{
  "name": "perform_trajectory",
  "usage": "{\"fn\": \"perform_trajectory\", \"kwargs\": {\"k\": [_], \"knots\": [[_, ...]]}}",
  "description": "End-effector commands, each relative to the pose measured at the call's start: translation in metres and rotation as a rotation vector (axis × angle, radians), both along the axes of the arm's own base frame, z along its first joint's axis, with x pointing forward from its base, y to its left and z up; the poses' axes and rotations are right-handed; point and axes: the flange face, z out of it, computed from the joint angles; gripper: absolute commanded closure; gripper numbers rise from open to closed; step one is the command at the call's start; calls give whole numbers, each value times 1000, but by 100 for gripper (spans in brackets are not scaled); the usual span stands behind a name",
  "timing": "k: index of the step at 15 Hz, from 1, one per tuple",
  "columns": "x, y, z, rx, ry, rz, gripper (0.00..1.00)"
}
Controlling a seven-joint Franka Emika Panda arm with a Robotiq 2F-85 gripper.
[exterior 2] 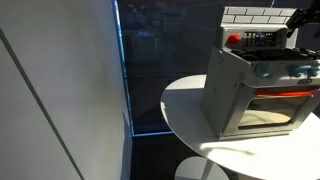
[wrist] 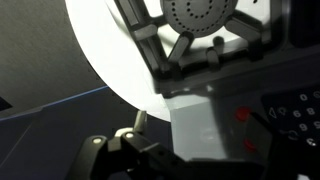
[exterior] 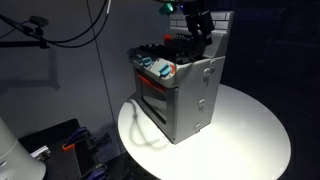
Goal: Press the top right orange button on the stove
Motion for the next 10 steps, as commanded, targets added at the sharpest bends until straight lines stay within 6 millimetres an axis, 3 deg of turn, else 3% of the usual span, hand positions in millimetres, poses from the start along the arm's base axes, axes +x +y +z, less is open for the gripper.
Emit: {"fn": "perform_trajectory", "kwargs": {"k": [1,10], "knots": [[11,-1,5,-5,-16,-13,0],[22,0,5,-9,-21,-8,0]]}}
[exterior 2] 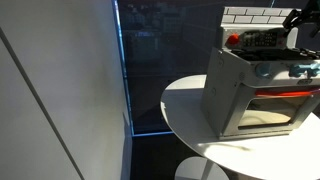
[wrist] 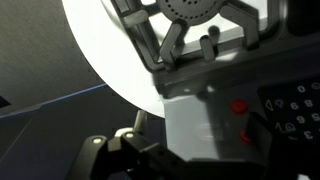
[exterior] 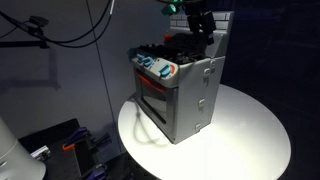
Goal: Press the top right orange button on the stove
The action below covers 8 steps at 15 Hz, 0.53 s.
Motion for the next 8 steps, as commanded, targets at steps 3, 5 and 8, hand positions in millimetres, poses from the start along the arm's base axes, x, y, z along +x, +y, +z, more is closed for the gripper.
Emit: {"fn": "perform_trajectory", "kwargs": {"k": [3,5,8], "knots": [[12,-1,4,-6,-15,-12,0],[13,-1,4,-7,-16,-10,0],[14,-2,4,-10,-19,-13,0]]}}
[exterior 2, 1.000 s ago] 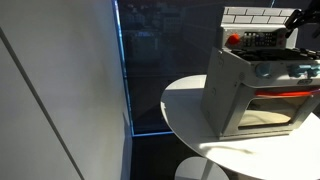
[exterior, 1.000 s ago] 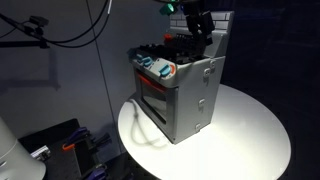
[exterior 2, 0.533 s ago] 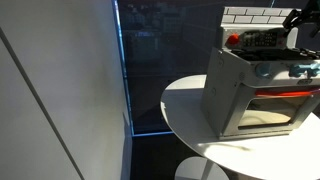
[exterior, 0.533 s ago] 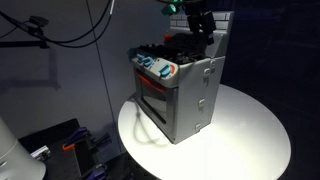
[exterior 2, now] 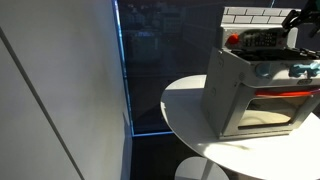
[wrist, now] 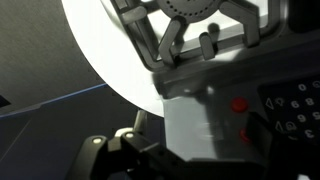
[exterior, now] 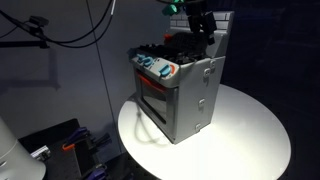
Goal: Press the top right orange button on the stove
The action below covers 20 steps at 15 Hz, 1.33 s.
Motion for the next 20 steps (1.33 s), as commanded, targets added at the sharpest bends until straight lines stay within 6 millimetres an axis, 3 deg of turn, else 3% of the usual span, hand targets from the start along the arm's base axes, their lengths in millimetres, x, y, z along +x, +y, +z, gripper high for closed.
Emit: {"fn": "perform_trajectory", "kwargs": {"k": [1,9,20], "knots": [[12,-3,5,-11,-21,-15,0],[14,-7,4,-12,-20,-17,0],[-38,11,21,80,94,132,0]]}}
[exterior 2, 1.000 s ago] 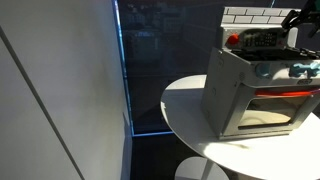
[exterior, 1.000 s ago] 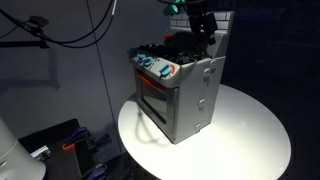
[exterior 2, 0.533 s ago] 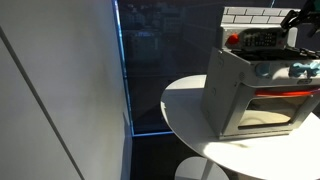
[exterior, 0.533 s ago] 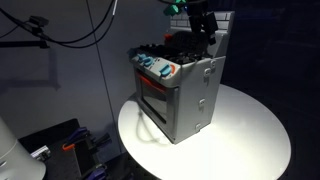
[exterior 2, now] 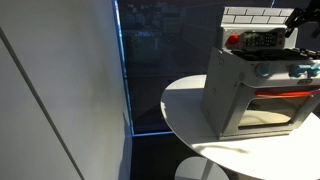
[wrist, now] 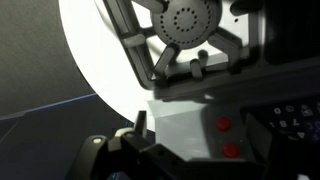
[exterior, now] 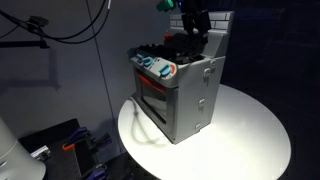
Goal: Press the top right orange button on the stove
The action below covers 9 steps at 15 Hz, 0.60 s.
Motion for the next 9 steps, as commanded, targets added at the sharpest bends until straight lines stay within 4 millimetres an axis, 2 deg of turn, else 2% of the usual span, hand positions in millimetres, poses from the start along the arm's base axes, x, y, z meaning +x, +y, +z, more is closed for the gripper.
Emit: {"fn": "perform_trajectory", "kwargs": {"k": [1,9], "knots": [[-29,4,17,39,45,74,0],[-81,5,52,148,216,213,0]]}}
